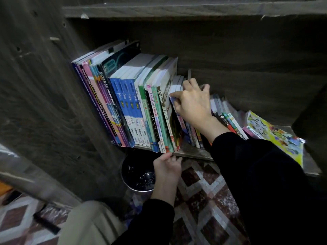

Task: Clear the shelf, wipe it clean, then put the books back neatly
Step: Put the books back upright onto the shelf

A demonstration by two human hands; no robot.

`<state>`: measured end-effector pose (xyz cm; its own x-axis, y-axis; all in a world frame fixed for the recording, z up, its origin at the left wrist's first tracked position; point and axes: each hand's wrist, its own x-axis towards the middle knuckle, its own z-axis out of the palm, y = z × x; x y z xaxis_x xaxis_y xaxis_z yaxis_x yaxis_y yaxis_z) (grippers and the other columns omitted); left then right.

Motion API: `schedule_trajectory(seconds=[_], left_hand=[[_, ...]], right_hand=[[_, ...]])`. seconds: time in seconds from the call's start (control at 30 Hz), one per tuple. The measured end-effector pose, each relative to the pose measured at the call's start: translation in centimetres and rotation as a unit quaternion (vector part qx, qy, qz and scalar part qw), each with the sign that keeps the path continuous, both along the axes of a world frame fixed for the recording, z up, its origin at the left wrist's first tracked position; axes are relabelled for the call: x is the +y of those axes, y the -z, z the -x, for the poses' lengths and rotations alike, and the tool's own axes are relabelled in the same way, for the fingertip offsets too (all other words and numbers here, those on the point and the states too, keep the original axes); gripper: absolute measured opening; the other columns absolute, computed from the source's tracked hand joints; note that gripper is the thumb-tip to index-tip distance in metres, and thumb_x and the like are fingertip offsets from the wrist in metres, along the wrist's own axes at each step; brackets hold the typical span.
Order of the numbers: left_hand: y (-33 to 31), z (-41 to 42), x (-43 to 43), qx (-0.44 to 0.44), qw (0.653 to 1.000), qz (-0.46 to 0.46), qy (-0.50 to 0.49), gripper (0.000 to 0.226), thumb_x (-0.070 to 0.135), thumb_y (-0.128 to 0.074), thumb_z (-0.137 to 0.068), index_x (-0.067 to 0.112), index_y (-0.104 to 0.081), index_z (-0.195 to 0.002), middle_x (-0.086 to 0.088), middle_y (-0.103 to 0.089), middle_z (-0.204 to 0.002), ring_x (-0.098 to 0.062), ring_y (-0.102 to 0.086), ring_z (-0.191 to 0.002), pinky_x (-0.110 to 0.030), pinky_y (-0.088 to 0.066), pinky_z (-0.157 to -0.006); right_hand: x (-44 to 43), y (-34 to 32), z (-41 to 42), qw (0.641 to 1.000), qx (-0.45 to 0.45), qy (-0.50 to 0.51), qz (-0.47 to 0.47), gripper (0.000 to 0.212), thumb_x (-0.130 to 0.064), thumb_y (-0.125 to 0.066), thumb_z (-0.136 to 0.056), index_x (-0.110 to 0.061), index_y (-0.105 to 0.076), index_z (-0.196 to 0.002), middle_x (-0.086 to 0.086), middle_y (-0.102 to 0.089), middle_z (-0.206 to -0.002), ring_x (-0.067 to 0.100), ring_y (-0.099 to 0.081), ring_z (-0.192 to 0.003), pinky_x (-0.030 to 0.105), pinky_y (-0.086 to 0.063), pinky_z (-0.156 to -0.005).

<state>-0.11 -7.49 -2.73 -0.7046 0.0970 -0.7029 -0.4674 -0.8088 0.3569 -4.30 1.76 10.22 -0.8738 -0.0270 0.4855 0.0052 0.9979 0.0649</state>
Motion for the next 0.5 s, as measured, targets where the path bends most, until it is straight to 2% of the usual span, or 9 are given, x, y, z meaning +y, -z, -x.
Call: schedule_trajectory(seconds=[0.07, 0.1, 0.13, 0.2, 0.27, 0.33, 0.37, 0.43, 0.5], left_hand=[[0.1, 0.7, -0.8, 0.017, 0.999, 0.015, -0.023, 0.045, -0.006, -0.030, -0.096, -0.013, -0.029, -0.140, -0.031, -0.025, -0.149, -0.042, -0.020, -0.141, -0.047, -0.015, -0.118], [0.1, 0.4, -1.2, 0.023, 0.999, 0.002, -0.024, 0.037, -0.001, -0.037, -0.096, -0.011, -0.044, -0.131, -0.032, -0.044, -0.136, -0.045, -0.038, -0.131, -0.048, -0.026, -0.114], [-0.3, -0.3, -1.4, 0.016, 0.999, 0.040, -0.006, 0.024, 0.003, -0.048, -0.094, -0.007, -0.057, -0.114, -0.026, -0.061, -0.111, -0.043, -0.056, -0.110, -0.046, -0.039, -0.106], [-0.5, -0.6, -1.6, 0.058, 0.994, 0.087, 0.021, 0.007, 0.005, -0.061, -0.088, 0.003, -0.063, -0.094, -0.014, -0.065, -0.082, -0.033, -0.063, -0.076, -0.038, -0.053, -0.086], [0.8, 1.5, -2.7, -0.021, 0.998, -0.057, -0.032, 0.032, 0.003, -0.054, -0.090, 0.001, -0.055, -0.123, -0.025, -0.061, -0.114, -0.039, -0.060, -0.101, -0.040, -0.048, -0.094], [1.6, 3.8, -3.6, -0.034, 0.991, -0.122, -0.049, 0.053, -0.001, -0.039, -0.093, -0.001, -0.029, -0.145, -0.030, -0.021, -0.151, -0.044, -0.023, -0.139, -0.049, -0.018, -0.116], [1.7, 4.2, -3.6, -0.066, 0.988, -0.133, -0.044, 0.054, -0.002, -0.037, -0.090, -0.003, -0.029, -0.143, -0.029, -0.020, -0.152, -0.040, -0.020, -0.141, -0.048, -0.012, -0.117], [1.3, 3.6, -3.7, -0.024, 0.995, -0.099, 0.003, 0.043, -0.002, -0.040, -0.078, -0.008, -0.047, -0.119, -0.029, -0.053, -0.123, -0.035, -0.051, -0.118, -0.041, -0.034, -0.108], [0.2, 2.6, -3.6, 0.058, 0.990, 0.069, 0.107, 0.025, 0.000, -0.043, -0.073, -0.004, -0.053, -0.095, -0.018, -0.062, -0.087, -0.026, -0.059, -0.077, -0.033, -0.049, -0.073]], right_hand=[[0.0, 0.1, 0.1, 1.000, 0.001, -0.006, 0.005, 0.031, -0.029, -0.048, -0.094, -0.032, -0.066, -0.119, 0.005, -0.052, -0.123, 0.024, -0.037, -0.121, 0.045, -0.029, -0.092], [0.0, 0.1, 0.1, 1.000, -0.002, -0.008, 0.008, 0.030, -0.029, -0.048, -0.094, -0.031, -0.065, -0.119, 0.005, -0.052, -0.123, 0.024, -0.037, -0.121, 0.045, -0.029, -0.092], [0.1, 0.1, 0.2, 1.000, -0.006, -0.012, 0.009, 0.030, -0.029, -0.049, -0.094, -0.031, -0.065, -0.120, 0.005, -0.052, -0.123, 0.024, -0.037, -0.121, 0.045, -0.029, -0.093], [0.2, 0.3, 0.4, 1.000, 0.003, -0.031, 0.006, 0.032, -0.027, -0.053, -0.091, -0.028, -0.064, -0.121, 0.007, -0.052, -0.123, 0.025, -0.039, -0.121, 0.045, -0.029, -0.094], [0.0, 1.1, -0.1, 0.994, 0.078, -0.069, 0.019, 0.038, -0.020, -0.057, -0.083, -0.017, -0.064, -0.120, 0.015, -0.055, -0.120, 0.030, -0.042, -0.119, 0.043, -0.032, -0.093], [-0.3, 3.2, -1.9, 0.974, 0.171, -0.114, 0.099, 0.035, -0.014, -0.056, -0.078, -0.006, -0.063, -0.112, 0.018, -0.056, -0.113, 0.028, -0.042, -0.107, 0.039, -0.035, -0.087], [-0.7, 4.9, -3.0, 0.962, 0.187, -0.128, 0.153, 0.030, -0.011, -0.054, -0.078, -0.003, -0.062, -0.106, 0.017, -0.055, -0.108, 0.026, -0.043, -0.101, 0.038, -0.037, -0.083], [-1.6, 8.7, -5.2, 0.949, 0.168, -0.127, 0.234, 0.025, -0.008, -0.052, -0.077, -0.004, -0.058, -0.101, 0.012, -0.050, -0.108, 0.024, -0.043, -0.099, 0.038, -0.043, -0.080], [-2.7, 12.0, -6.0, 0.950, 0.067, -0.079, 0.294, 0.039, -0.006, -0.053, -0.078, -0.009, -0.053, -0.117, 0.009, -0.045, -0.121, 0.022, -0.043, -0.110, 0.039, -0.046, -0.087]])
